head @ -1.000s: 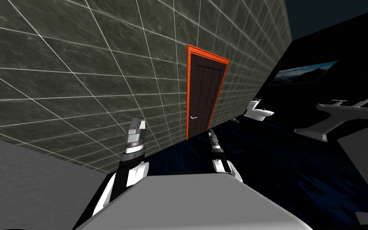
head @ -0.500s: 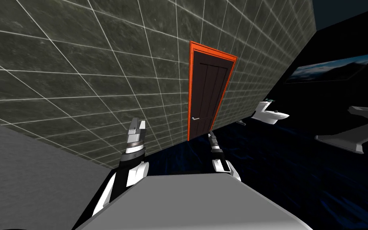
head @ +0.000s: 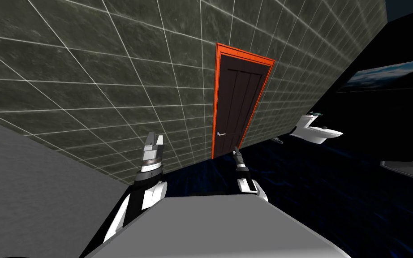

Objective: Pull the door open

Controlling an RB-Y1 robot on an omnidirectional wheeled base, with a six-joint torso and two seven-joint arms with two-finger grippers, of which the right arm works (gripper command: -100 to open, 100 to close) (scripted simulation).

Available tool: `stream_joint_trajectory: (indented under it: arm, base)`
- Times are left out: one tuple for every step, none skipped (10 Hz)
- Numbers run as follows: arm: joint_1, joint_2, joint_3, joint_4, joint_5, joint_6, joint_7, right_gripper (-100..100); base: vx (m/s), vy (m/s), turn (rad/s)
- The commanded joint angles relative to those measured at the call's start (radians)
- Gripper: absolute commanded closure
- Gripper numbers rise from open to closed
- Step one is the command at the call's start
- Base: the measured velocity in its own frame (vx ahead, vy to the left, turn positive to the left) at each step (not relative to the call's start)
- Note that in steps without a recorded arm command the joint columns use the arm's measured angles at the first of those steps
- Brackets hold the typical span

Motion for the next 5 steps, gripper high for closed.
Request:
stream_joint_trajectory:
  arm:
    - [-0.019,-0.003,-0.003,0.044,-0.005,-0.011,-0.007,-100]
    - [-0.032,-0.005,-0.005,0.074,-0.007,-0.018,-0.011,-100]
    - [-0.044,-0.007,-0.006,0.104,-0.01,-0.025,-0.015,-100]
    - [-0.057,-0.008,-0.008,0.133,-0.013,-0.033,-0.019,-100]
    - [-0.07,-0.01,-0.01,0.162,-0.016,-0.039,-0.024,-100]
  base:
    - [0.056,-0.06,0.151]
    - [0.066,-0.062,0.129]
    - [0.066,-0.076,0.174]
    - [0.083,-0.09,0.147]
    - [0.068,-0.073,0.126]
